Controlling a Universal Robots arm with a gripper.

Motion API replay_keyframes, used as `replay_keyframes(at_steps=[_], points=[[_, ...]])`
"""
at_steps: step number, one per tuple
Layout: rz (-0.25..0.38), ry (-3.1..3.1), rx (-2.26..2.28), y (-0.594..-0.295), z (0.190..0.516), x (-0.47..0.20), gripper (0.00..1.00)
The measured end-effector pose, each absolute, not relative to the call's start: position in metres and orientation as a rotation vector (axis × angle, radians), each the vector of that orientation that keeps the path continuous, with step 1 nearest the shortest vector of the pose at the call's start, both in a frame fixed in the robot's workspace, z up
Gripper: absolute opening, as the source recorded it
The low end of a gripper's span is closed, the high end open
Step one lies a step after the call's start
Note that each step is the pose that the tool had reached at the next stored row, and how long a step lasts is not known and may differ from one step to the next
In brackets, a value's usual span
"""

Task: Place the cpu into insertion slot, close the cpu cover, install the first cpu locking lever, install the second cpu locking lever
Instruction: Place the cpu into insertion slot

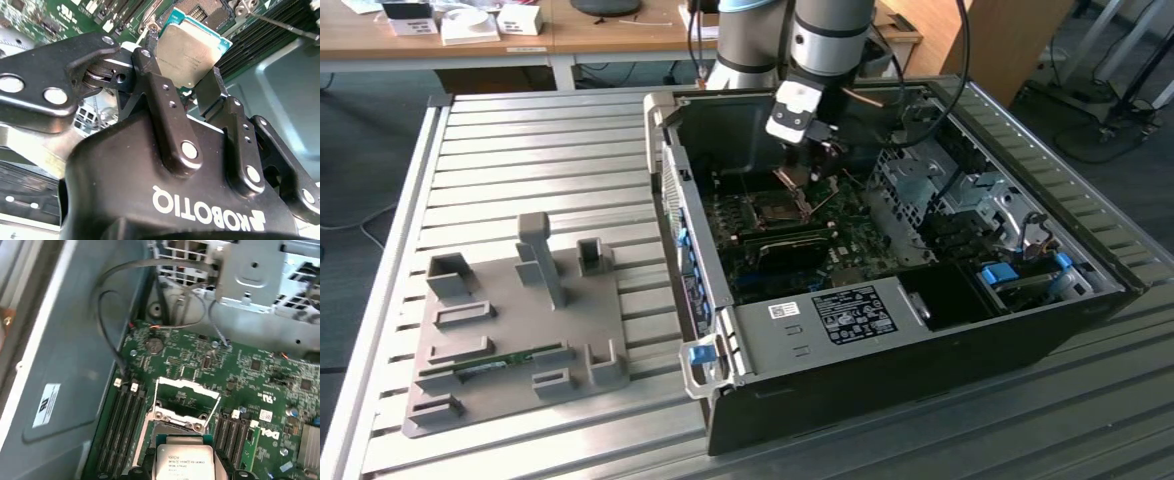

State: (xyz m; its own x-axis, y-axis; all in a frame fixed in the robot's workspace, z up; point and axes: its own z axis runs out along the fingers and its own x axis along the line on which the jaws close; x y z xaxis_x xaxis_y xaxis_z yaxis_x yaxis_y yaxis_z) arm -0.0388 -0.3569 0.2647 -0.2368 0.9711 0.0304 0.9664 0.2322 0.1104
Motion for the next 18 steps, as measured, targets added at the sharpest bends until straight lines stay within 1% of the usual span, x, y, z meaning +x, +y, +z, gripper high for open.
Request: replay_keyframes(at_steps=[5, 10, 13, 18], points=[[0.16, 2.338, 2.018, -0.3569, 0.2632, -0.0389, 0.54], [0.159, 2.33, 2.026, -0.3569, 0.2631, -0.0389, 0.54], [0.133, 2.346, 2.041, -0.3569, 0.2627, -0.0389, 0.54], [0.132, 2.34, 2.048, -0.3569, 0.2625, -0.0388, 0.54]])
